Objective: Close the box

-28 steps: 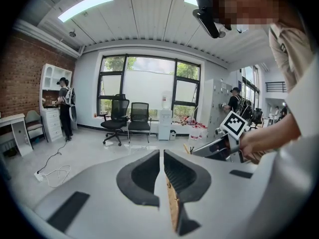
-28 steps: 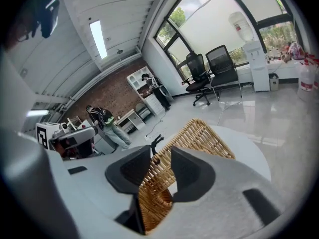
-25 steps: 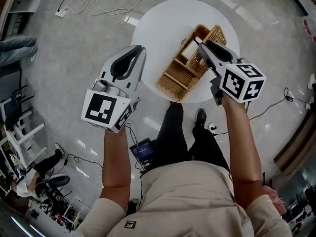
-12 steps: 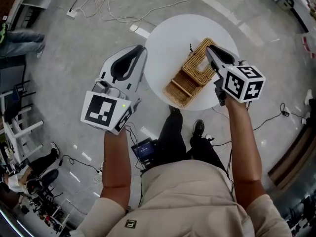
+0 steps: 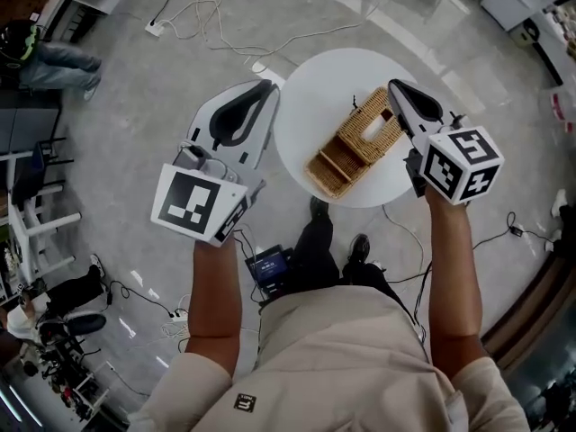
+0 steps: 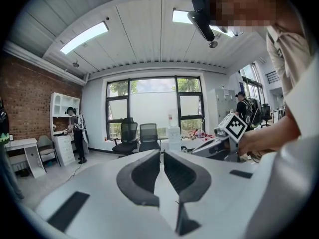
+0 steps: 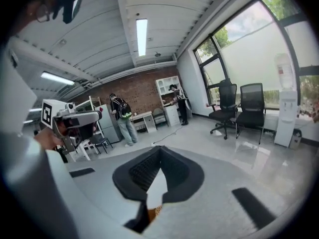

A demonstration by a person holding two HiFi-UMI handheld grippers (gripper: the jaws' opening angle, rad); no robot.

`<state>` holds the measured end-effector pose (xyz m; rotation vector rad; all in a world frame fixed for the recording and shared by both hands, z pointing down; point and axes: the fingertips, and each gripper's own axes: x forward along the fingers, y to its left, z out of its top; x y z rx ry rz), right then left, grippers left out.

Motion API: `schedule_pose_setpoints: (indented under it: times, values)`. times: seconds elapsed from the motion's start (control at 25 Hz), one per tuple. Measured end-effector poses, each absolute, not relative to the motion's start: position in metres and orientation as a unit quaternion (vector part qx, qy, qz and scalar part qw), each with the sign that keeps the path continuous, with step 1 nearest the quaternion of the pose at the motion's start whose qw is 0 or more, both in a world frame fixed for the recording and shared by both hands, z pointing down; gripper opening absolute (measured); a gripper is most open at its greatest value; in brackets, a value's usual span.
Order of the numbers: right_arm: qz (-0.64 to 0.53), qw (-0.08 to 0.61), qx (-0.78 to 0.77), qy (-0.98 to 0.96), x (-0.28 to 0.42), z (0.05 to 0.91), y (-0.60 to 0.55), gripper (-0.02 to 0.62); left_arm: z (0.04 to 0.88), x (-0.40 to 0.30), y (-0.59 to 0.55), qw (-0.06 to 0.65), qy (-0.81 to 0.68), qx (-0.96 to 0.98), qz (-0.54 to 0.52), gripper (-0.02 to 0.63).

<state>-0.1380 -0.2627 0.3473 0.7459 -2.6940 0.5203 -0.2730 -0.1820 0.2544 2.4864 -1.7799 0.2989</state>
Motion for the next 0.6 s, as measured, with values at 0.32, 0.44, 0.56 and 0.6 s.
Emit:
schedule_pose_setpoints:
  times: [0.32, 0.44, 0.56, 0.6]
  values:
    - [0.030, 0.143, 0.206, -0.968, -0.151, 0.235, -0.227, -0.008, 0.190, -0.271, -0.156, -0.001, -0.583, 0.809, 0.076, 0.021]
    - [-0.030, 0.158, 0.180, -0.970, -0.152, 0.206, -0.204, -0.009, 0.171, -0.265, -0.141, -0.016, -0.582, 0.810, 0.070, 0.021]
    - [-0.065, 0.161, 0.168, -0.970, -0.152, 0.178, -0.179, -0.009, 0.150, -0.260, -0.124, -0.033, -0.579, 0.812, 0.065, 0.023]
    - [-0.072, 0.160, 0.167, -0.970, -0.151, 0.168, -0.172, -0.009, 0.144, -0.258, -0.118, -0.037, -0.578, 0.813, 0.066, 0.023]
